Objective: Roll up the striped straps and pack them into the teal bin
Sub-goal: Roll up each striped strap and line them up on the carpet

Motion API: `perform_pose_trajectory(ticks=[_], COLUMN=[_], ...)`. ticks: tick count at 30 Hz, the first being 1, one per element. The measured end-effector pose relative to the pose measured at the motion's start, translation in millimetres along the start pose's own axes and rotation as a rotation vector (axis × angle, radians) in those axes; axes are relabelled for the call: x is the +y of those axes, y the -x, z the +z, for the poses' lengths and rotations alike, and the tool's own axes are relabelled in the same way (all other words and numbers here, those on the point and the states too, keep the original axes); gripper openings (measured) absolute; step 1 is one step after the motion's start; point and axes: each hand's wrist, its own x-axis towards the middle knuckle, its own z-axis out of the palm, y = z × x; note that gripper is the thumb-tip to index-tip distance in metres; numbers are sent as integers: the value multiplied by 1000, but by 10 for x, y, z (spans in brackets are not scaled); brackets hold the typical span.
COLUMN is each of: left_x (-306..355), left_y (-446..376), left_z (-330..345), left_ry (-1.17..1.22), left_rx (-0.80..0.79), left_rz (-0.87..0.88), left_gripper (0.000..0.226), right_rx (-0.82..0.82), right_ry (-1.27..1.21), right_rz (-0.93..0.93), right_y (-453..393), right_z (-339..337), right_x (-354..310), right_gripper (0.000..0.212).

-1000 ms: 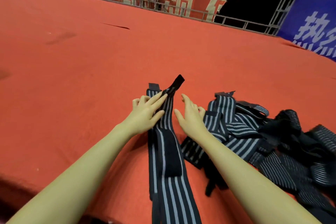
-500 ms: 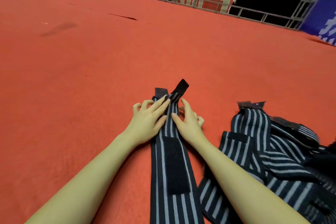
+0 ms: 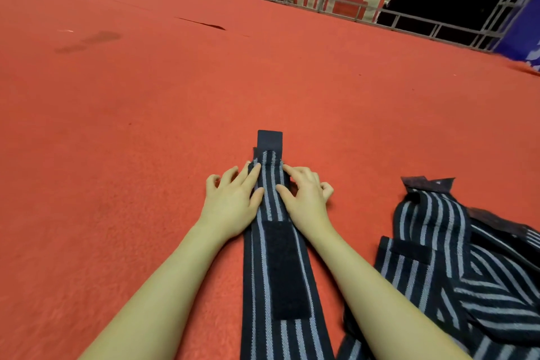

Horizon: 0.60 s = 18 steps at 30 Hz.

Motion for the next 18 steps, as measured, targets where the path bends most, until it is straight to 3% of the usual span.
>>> perform_pose_trajectory(ticks=[5,8,11,14,18], left_x=[-8,-10,-2,22,32], left_y=[-69,-89,-134,-200,-324], left_z=[40,59,69,104,100], left_ry=[-25,-22,49,130,86], left_rx=[-86,-116,-36,94,182], left_rz=[-51,-91,-82,-100,-220], left_gripper=[52,50,45,32,31], right_rx=[-82,-105,-93,-83,-121], right_ry=[202,184,101,183,120], right_rz=[-28,-10,53,127,107], right_y=[-22,-40,-151,-258,-296], right_z=[107,118,112,167,234], right_x=[27,48,64,80,56], right_gripper=[34,31,31,41,32])
